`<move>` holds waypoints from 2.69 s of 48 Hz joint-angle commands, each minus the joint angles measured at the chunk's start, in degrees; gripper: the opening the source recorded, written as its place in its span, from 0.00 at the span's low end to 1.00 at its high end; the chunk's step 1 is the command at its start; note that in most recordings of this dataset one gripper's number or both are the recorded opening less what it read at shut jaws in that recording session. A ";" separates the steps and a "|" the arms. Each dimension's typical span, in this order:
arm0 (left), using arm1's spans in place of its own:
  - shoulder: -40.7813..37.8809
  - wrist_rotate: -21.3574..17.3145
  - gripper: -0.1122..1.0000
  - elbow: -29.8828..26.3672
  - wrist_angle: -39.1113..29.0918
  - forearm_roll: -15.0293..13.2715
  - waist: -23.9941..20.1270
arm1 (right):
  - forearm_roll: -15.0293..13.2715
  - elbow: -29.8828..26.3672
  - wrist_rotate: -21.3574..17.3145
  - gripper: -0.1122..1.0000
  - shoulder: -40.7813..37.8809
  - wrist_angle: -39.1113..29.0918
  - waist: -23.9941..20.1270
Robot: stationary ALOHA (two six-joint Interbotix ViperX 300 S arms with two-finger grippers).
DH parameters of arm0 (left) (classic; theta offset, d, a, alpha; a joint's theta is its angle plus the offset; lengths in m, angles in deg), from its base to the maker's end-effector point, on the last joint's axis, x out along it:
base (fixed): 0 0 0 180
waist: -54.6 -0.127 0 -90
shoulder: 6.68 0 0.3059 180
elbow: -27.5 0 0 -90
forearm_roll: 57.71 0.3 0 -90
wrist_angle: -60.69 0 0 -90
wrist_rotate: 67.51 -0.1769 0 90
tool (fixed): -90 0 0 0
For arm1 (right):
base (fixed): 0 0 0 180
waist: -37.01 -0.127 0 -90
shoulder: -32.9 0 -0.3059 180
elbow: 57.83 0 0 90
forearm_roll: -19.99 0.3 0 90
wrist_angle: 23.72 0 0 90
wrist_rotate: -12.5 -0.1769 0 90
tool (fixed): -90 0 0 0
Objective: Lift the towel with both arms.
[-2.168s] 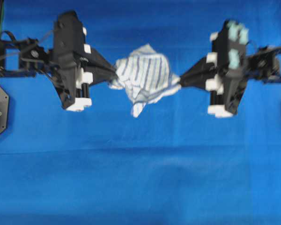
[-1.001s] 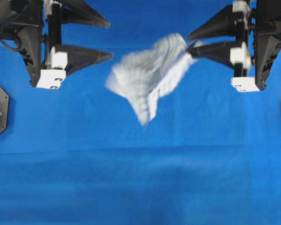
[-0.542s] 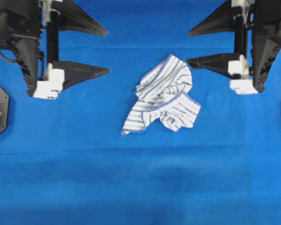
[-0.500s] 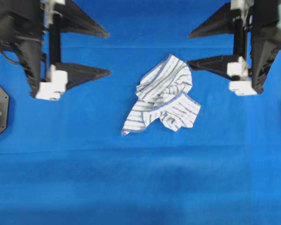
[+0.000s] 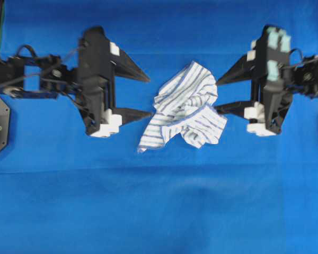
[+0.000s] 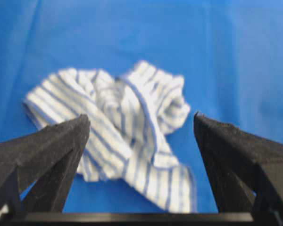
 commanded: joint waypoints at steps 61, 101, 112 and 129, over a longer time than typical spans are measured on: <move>-26.19 0.88 0.64 2.29 17.23 -0.44 2.11 | 1.76 6.68 -2.64 0.59 -27.42 21.88 -1.85; 2.20 0.70 0.12 -1.67 -10.20 -0.35 0.53 | 1.32 -3.69 -2.02 0.13 -2.55 1.23 -1.41; 10.02 0.53 0.12 -6.59 -18.19 -0.35 -0.70 | -2.02 -11.43 -1.85 0.13 2.99 -7.82 -1.14; 17.23 -0.26 0.12 -15.56 -26.63 -0.18 -4.13 | -6.68 -24.43 -1.67 0.13 4.22 -17.05 -0.70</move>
